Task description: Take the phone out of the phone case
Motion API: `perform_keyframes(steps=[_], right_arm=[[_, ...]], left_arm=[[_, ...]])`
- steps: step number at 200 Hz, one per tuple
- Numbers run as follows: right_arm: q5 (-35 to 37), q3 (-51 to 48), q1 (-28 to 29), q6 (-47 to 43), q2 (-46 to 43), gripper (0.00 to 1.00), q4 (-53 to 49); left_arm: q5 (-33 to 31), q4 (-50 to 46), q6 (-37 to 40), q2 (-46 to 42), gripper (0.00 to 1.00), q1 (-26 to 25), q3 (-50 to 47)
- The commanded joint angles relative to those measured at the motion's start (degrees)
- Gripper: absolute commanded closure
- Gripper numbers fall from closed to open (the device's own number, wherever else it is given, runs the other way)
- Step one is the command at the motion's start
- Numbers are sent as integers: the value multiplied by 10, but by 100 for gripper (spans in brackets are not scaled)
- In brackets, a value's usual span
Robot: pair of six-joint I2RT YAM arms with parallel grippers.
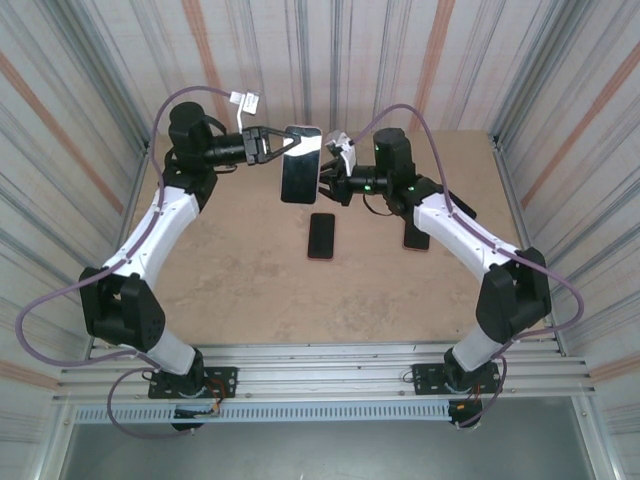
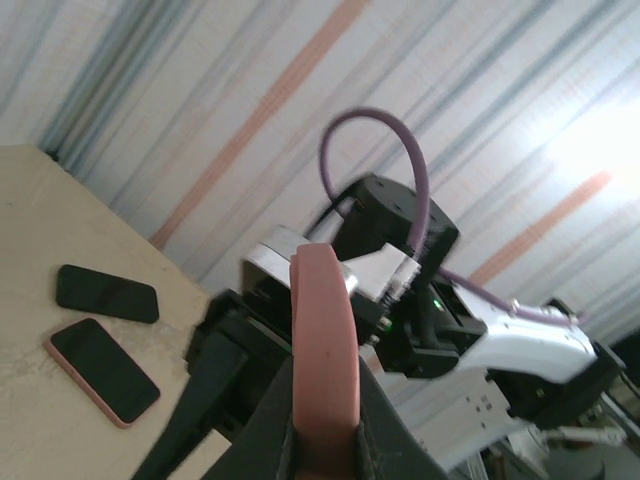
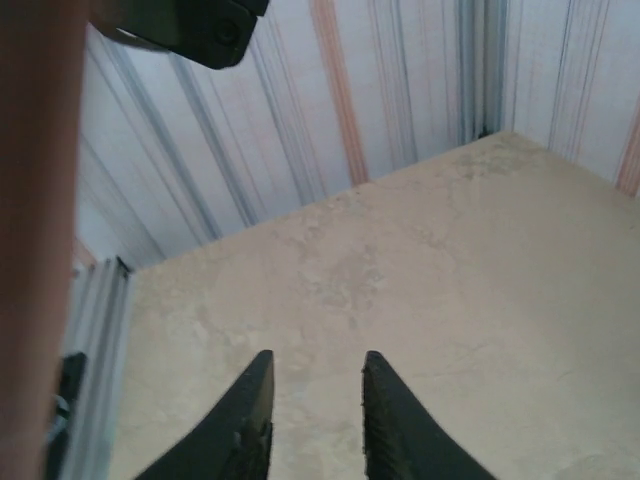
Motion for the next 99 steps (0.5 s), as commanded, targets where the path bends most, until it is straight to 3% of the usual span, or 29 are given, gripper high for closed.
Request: perform_keyframes(steps=[1, 28, 66, 99], right_arm=[[-16, -33, -11, 92, -42, 65, 73], [-18, -82, -25, 200, -64, 55, 144], [-25, -133, -33, 328, -78, 51, 223], [-23, -148, -27, 361, -78, 52, 241]], left_arm=[[-62, -1, -35, -8, 100, 9, 0], [-124, -75, -52, -19, 100, 11, 4], [-134, -14, -136, -23, 100, 15, -20], [-144, 16, -188, -23, 100, 14, -30]])
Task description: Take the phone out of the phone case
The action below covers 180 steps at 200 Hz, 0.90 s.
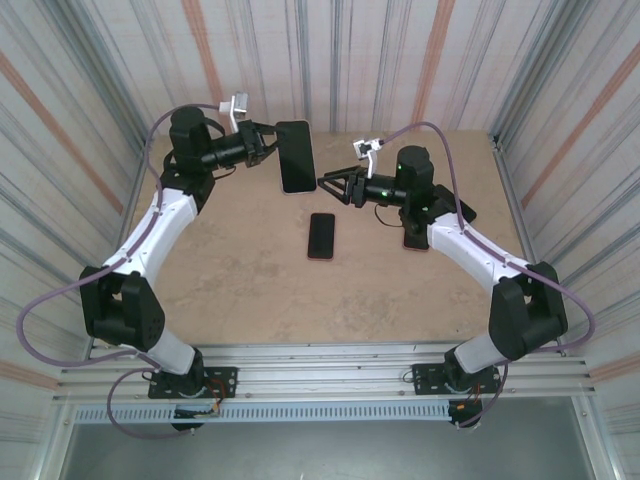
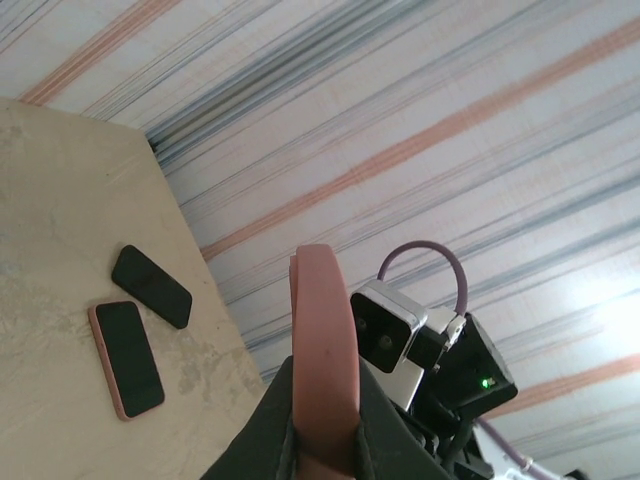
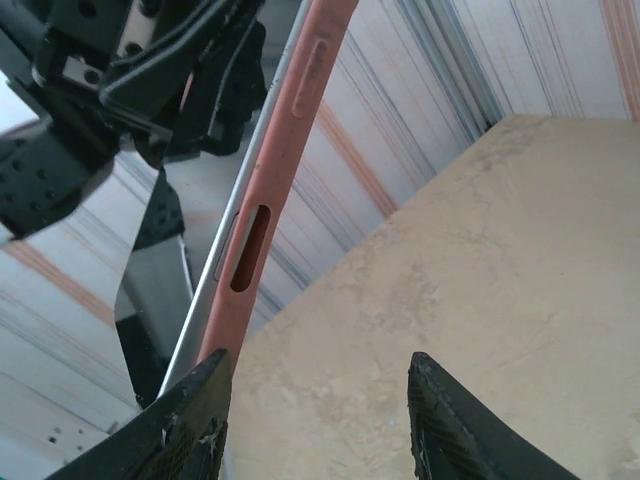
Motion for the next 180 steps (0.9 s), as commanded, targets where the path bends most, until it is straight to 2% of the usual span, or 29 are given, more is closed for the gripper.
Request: perform_keyframes(steps=[1, 92, 151, 180], right_arm=[[-19, -11, 6, 66, -17, 52, 53], [-24, -32, 5, 131, 1, 54, 142], [-32, -28, 5, 123, 8, 56, 116], [-26, -38, -1, 146, 11, 57, 153]], left_arm=[[-22, 56, -56, -23, 100, 2, -4], [-27, 78, -72, -17, 100, 2, -21], [-30, 124, -114, -8, 100, 1, -28], [-25, 138, -121, -6, 100, 2, -31]])
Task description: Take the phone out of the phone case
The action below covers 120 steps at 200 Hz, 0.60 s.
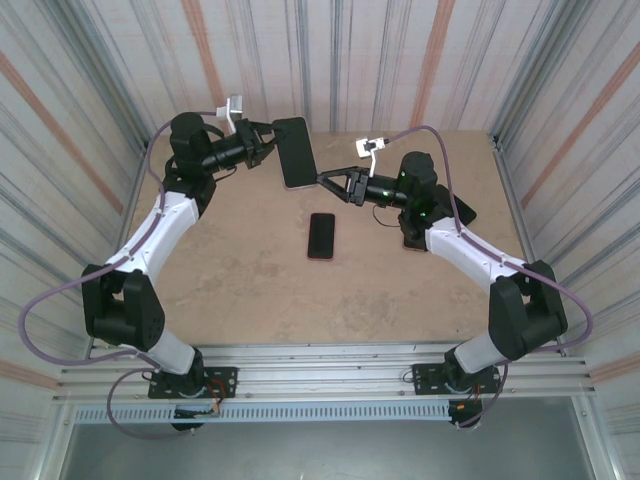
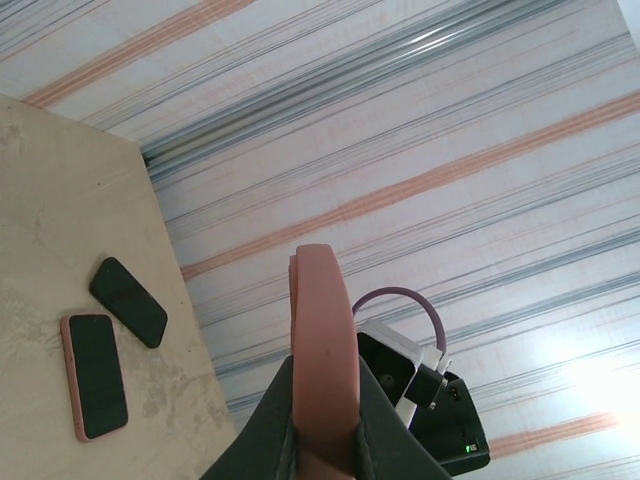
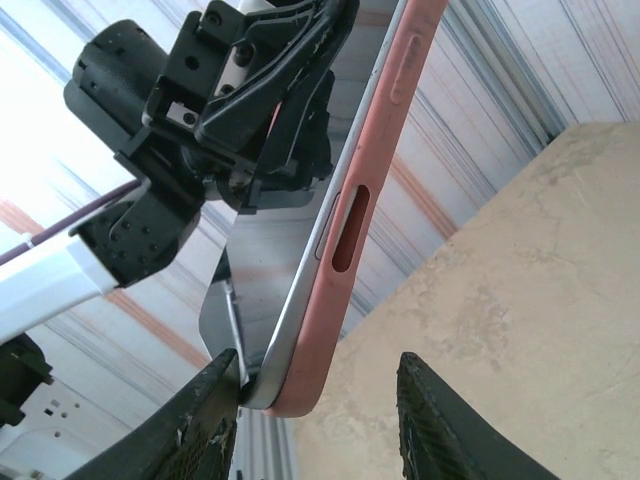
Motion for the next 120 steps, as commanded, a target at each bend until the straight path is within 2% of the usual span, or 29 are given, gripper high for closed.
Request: perform_keyframes(steps=[1, 24, 120], right_arm=[[-4, -8, -2, 27, 8, 57, 31], [0, -21, -8, 55, 4, 57, 67], [2, -31, -15, 82, 15, 58, 99]], left_arm=[[4, 57, -28, -8, 100, 0, -1], [5, 57, -27, -8, 100, 0, -6], [12, 81, -41, -6, 100, 0, -6]])
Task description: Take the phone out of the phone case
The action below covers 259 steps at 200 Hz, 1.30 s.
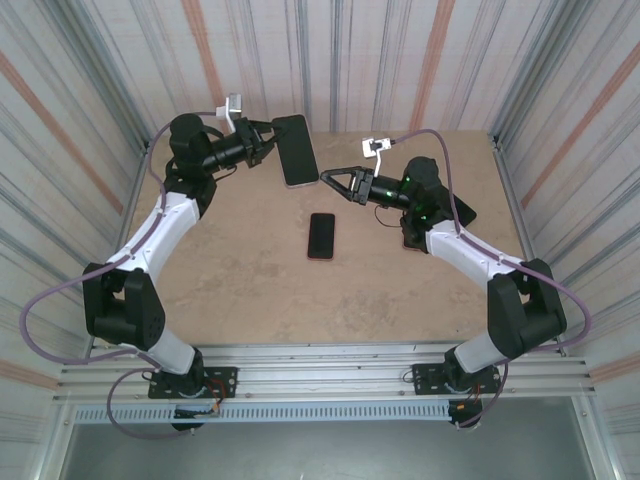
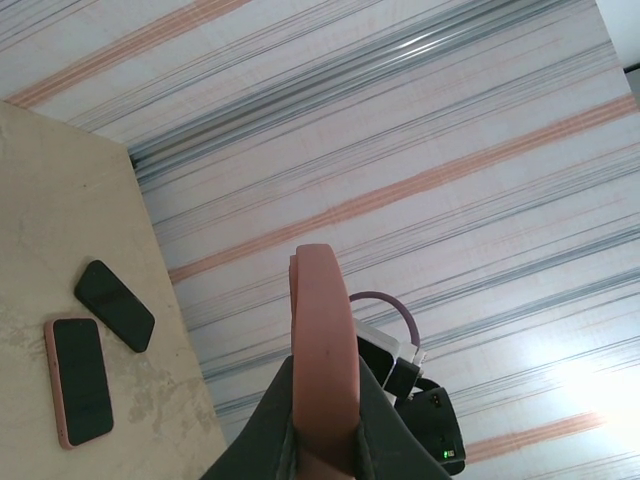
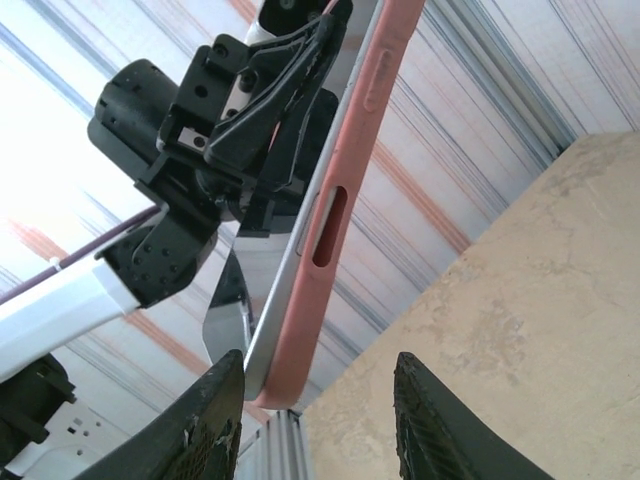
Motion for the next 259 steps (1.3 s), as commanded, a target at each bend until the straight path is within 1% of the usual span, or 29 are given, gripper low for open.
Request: perform_keyframes(steps=[1, 65, 103, 122, 145, 163, 180, 202, 220, 227, 252, 259], right_arm=[[0, -3, -4, 16, 11, 58, 21], [-18, 21, 6, 11, 23, 58, 13], [-14, 38, 14, 29, 33, 57, 21], [-2, 36, 21, 71, 40, 57, 51], [19, 28, 34, 158, 57, 57, 141], [34, 24, 47, 206, 63, 58, 174], [43, 16, 52, 226, 63, 63, 193], [55, 0, 51, 244, 58, 73, 210], [52, -6, 52, 247, 54, 81, 208], [53, -9, 52, 250, 53, 84, 209], [58, -16, 52, 257, 50, 90, 215], [61, -19, 52, 259, 50, 91, 217]], left_arm=[[11, 54, -20, -7, 100, 0, 0], [6, 55, -21, 1, 100, -13, 8], [-8, 48, -17, -1, 100, -23, 4], [-25, 34, -18, -1, 100, -28, 2], [-49, 36, -27, 2, 100, -37, -12], [-57, 46, -37, 5, 100, -39, -23], [-56, 59, -46, 11, 100, -39, -29], [-52, 56, -41, 16, 100, -39, -30], [-50, 56, -40, 22, 94, -38, -30], [-49, 58, -41, 25, 90, -38, -30], [-46, 62, -44, 33, 78, -37, -28], [-46, 65, -45, 35, 76, -37, -28]])
